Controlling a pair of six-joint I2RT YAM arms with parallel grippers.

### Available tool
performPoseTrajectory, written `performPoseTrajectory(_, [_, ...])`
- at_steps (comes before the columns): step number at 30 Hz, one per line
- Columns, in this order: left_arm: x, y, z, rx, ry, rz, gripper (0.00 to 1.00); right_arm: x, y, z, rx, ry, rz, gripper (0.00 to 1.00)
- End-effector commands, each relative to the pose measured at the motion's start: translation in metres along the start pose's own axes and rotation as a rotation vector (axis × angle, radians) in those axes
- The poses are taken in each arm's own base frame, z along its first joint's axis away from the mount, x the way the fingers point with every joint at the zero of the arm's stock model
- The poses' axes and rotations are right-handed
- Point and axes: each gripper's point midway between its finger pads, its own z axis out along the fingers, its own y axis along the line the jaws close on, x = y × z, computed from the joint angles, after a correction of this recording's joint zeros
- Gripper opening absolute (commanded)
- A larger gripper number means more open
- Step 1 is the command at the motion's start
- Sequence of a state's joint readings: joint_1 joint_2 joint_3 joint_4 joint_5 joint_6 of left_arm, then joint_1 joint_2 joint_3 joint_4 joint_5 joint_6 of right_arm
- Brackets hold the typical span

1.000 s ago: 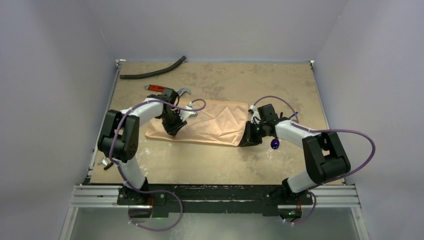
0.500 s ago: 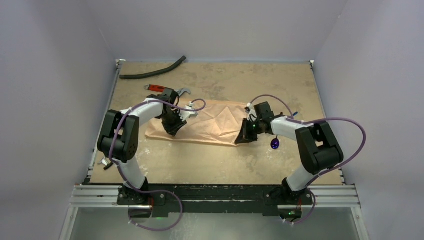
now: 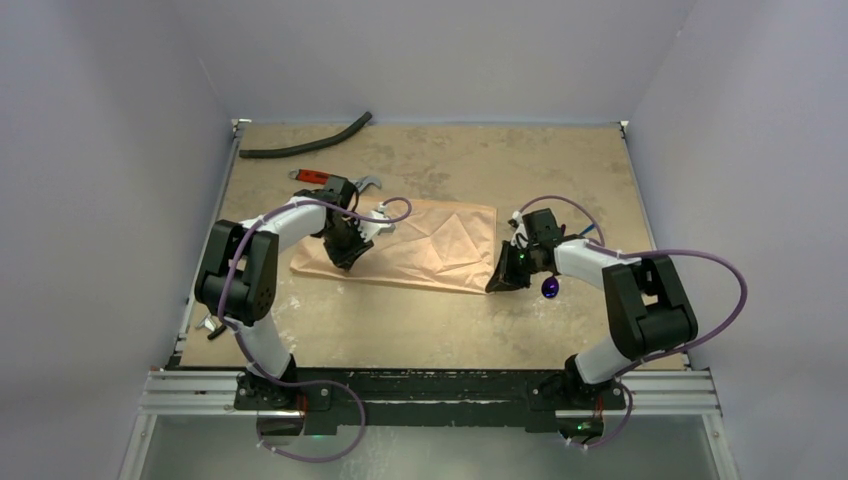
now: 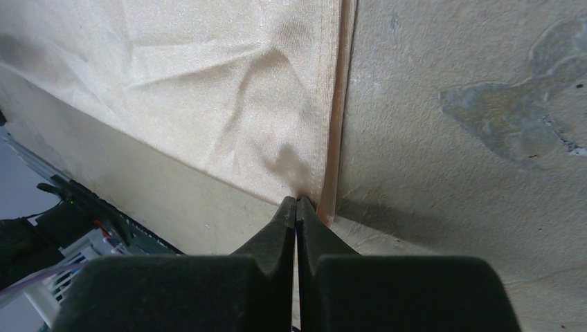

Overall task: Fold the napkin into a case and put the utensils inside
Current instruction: Smooth out the rectangle-folded napkin at the center of the board.

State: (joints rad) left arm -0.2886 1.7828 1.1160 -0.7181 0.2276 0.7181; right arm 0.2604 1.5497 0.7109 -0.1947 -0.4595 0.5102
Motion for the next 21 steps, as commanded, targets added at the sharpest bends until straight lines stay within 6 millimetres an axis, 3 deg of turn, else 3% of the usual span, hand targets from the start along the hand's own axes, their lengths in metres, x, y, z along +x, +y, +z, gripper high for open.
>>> performPoseTrajectory(1, [-0.002,0.004,-0.001,-0.025,-0.015,0.009,0.28,0.008,-0.017,0.005,0.052,0.020,-0.003,0.00])
performPoseTrajectory(6, [-0.017,0.008,-0.018,-0.033,-0.053,-0.002,0.36,0.006,-0.019,0.002,0.075,0.007,-0.011,0.00])
performPoseTrajectory(10, [-0.060,0.006,-0.057,0.008,-0.178,-0.014,0.46,0.006,-0.018,-0.003,0.081,0.000,-0.016,0.00])
performPoseTrajectory(13, [-0.080,-0.015,-0.074,0.108,-0.252,-0.017,0.50,0.004,-0.017,-0.004,0.078,-0.009,-0.016,0.00])
performPoseTrajectory(16, [-0.085,-0.042,-0.068,0.196,-0.250,-0.001,0.49,0.004,-0.018,-0.003,0.083,-0.012,-0.015,0.00])
performPoseTrajectory(21, [-0.079,-0.080,-0.033,0.303,-0.194,0.008,0.42,0.003,-0.020,-0.003,0.094,-0.019,-0.010,0.00])
